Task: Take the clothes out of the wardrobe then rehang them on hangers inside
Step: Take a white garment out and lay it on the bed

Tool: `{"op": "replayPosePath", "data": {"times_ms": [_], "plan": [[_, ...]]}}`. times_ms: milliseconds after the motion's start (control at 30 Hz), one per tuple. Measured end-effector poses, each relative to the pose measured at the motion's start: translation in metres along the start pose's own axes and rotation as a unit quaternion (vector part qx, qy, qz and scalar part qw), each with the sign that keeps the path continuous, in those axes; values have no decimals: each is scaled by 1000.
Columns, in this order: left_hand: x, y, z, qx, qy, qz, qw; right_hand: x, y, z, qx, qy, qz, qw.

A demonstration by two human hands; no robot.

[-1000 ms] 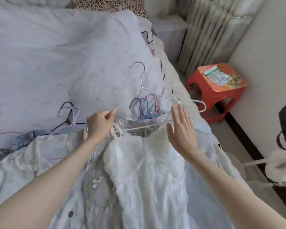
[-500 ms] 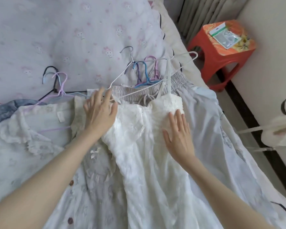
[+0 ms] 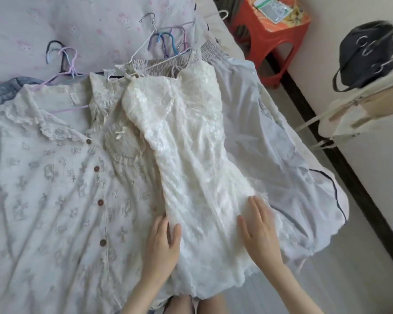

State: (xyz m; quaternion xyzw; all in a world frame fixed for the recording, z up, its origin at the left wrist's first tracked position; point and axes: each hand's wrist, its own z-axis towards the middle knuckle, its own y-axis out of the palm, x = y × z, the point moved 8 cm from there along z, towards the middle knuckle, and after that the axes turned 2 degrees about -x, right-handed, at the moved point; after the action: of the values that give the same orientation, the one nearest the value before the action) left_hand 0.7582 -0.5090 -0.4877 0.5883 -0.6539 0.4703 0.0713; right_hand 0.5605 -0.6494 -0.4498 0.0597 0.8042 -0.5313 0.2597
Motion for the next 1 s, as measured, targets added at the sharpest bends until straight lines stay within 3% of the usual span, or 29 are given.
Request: {"op": "replayPosePath", "data": {"times_ms": [100,300,400,467,567,633,700,867,1000], "plan": [[3,10,-36,68,-16,23,997,31,-7,-29,29,20,20,999],[4,50,-76,112,-124,-149,975,67,17,-39,-56,142,154,976],[17,66,-91,132,-121,-196,964,62,25,-47,-89,132,129,979],[30,66,-98,142,-114,-207,961,59,13,-51,-68,102,147,981],[56,59,-108,149,-62,-213,964,62,-42,-54,51,75,215,972],[72,58,-113,136,-26,-223,965,68,-85,-55,125,54,232,963],[73,63,-111,108,-22,-221,969,74,-106,-53,136,44,208,968],[46,83,-101,-35,-104,-136,985,97,-75,-58,-6,117,165,979],[65,62,-107,-55,-35,-29,997,96,-73,-86,-5,103,231,967]]}}
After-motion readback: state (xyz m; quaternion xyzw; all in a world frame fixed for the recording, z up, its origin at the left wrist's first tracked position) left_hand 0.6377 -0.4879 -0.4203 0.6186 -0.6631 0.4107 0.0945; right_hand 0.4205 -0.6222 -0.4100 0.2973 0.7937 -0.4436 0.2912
